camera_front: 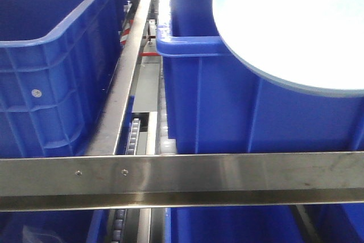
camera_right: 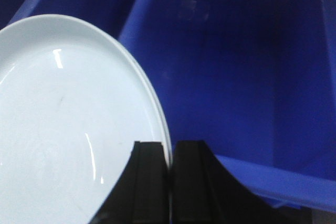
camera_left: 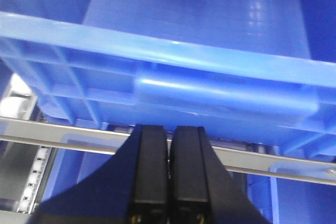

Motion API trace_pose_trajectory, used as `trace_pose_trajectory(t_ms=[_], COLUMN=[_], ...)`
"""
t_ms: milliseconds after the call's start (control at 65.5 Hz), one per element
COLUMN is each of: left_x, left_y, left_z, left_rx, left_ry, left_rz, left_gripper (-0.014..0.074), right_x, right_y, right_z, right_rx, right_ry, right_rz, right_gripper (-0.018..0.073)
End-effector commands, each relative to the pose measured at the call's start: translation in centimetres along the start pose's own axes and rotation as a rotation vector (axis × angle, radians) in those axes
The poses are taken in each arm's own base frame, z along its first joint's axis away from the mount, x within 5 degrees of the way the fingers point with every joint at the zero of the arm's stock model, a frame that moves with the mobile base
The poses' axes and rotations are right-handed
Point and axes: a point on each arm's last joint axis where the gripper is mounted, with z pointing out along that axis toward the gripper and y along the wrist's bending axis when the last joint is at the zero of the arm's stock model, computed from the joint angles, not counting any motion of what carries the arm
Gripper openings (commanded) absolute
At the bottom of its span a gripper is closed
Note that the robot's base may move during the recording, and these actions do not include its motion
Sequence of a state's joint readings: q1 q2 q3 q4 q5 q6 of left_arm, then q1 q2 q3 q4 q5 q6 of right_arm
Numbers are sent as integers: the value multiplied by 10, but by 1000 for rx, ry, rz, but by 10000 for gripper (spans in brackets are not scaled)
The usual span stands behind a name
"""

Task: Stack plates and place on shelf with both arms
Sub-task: 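Bring the held plates over the blue crate on the shelf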

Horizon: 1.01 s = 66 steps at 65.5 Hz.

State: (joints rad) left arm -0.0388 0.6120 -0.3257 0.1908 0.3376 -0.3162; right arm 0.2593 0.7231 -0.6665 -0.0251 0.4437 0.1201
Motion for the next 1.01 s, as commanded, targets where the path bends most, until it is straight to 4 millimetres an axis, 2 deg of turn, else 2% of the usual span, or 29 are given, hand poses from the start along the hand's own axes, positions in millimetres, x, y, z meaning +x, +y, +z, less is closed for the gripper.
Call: trace_pose_trajectory(t_ms=[0,992], left_x=[-15,-15], left_y=[-3,-3], left_z=[-3,-3], left_rx=[30,30], left_ry=[-97,-97], left_rz=[-10,-10], left_gripper=[85,85], right_x=[-18,-18], right_y=[1,1], right_z=[-7,-7], right_rx=[-8,-8], right_ry=[-129,-129], right_rz=[-5,-5], right_gripper=[24,24])
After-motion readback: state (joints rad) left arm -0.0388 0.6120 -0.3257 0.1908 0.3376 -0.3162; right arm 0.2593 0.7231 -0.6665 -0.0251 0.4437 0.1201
